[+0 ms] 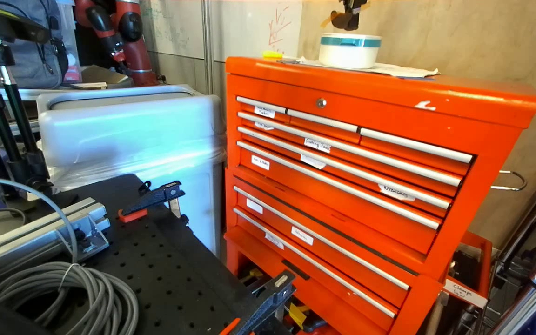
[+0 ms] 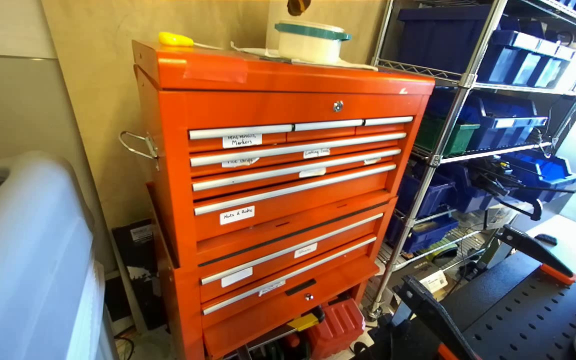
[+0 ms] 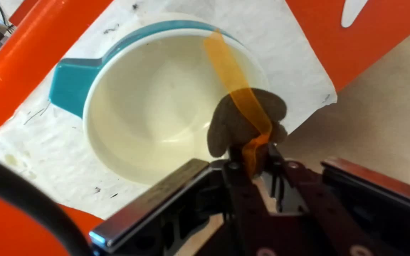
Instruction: Put the brown doll in the white bowl
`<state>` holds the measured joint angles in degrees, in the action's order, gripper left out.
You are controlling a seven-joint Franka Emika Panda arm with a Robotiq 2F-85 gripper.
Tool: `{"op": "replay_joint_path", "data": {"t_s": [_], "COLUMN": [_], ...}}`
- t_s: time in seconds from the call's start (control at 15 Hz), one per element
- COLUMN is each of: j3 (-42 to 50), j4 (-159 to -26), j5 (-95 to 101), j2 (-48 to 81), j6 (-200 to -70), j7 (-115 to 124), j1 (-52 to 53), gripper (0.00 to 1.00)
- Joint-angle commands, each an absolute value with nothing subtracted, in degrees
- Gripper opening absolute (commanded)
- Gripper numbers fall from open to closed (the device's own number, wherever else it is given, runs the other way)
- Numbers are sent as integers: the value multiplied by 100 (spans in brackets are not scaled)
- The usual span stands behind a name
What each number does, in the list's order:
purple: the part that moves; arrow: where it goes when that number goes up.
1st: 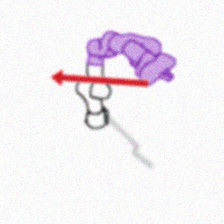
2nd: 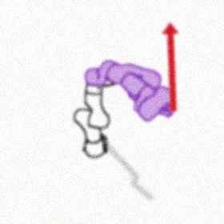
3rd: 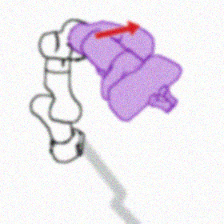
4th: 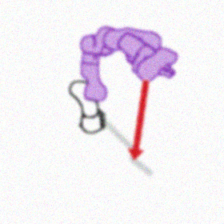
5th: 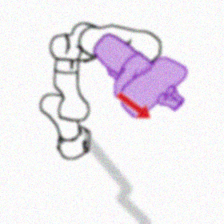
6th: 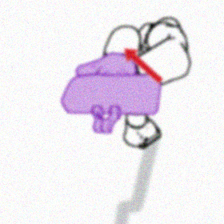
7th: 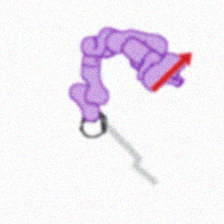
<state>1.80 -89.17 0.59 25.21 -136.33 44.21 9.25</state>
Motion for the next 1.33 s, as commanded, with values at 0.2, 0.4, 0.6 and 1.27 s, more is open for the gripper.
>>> {"op": "replay_joint_path", "data": {"t_s": [0.2,0.4,0.6,1.27], "j3": [329,384,435,301], "j4": [-9006,-9043,-9058,-8948], "j5": [261,344,494,301], "j2": [2507,2543,2569,2365], "j6": [-13442,-13440,-13441,-13259], "j7": [4478,4495,4505,4316], "j1": [957,968,993,881], "gripper": [4,4,44,100]}}
